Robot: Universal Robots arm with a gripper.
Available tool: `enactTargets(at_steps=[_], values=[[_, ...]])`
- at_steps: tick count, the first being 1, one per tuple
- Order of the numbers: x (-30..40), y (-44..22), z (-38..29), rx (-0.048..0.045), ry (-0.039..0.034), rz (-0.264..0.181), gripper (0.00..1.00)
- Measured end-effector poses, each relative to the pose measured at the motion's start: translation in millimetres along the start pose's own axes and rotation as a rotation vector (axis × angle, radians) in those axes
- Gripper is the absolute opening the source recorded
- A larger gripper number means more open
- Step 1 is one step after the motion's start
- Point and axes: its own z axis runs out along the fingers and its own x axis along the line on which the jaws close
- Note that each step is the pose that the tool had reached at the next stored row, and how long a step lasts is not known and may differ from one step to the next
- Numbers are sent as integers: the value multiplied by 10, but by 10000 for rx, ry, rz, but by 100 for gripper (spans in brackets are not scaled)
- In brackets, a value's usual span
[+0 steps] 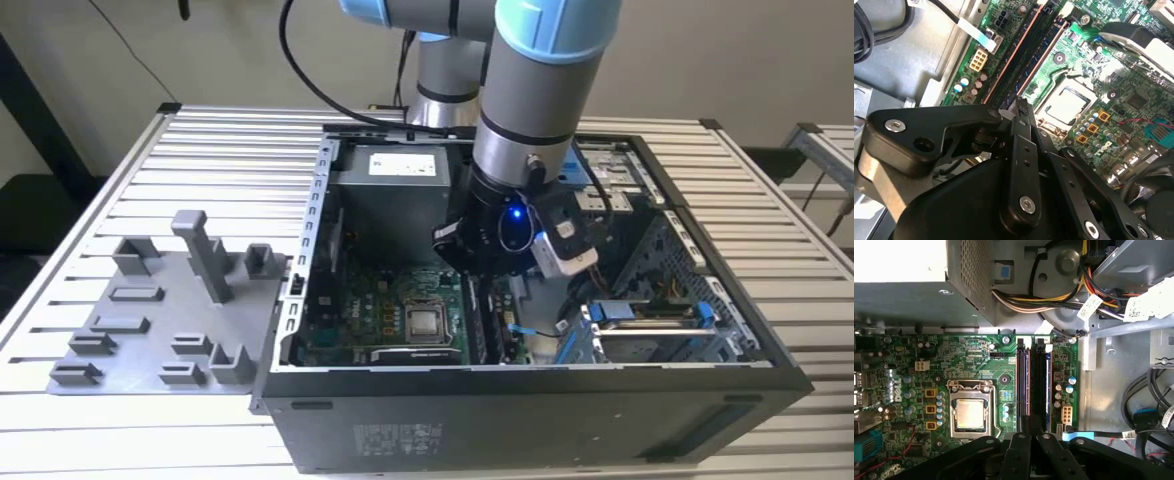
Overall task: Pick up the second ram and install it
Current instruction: 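Press down the second ram until it locks into place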
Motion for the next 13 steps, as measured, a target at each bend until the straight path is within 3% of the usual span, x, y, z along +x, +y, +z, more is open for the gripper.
enactTargets(at_steps=[8, 13], values=[[0, 0, -1, -1, -31, -6, 11], [0, 0, -1, -1, -41, -466, 11]])
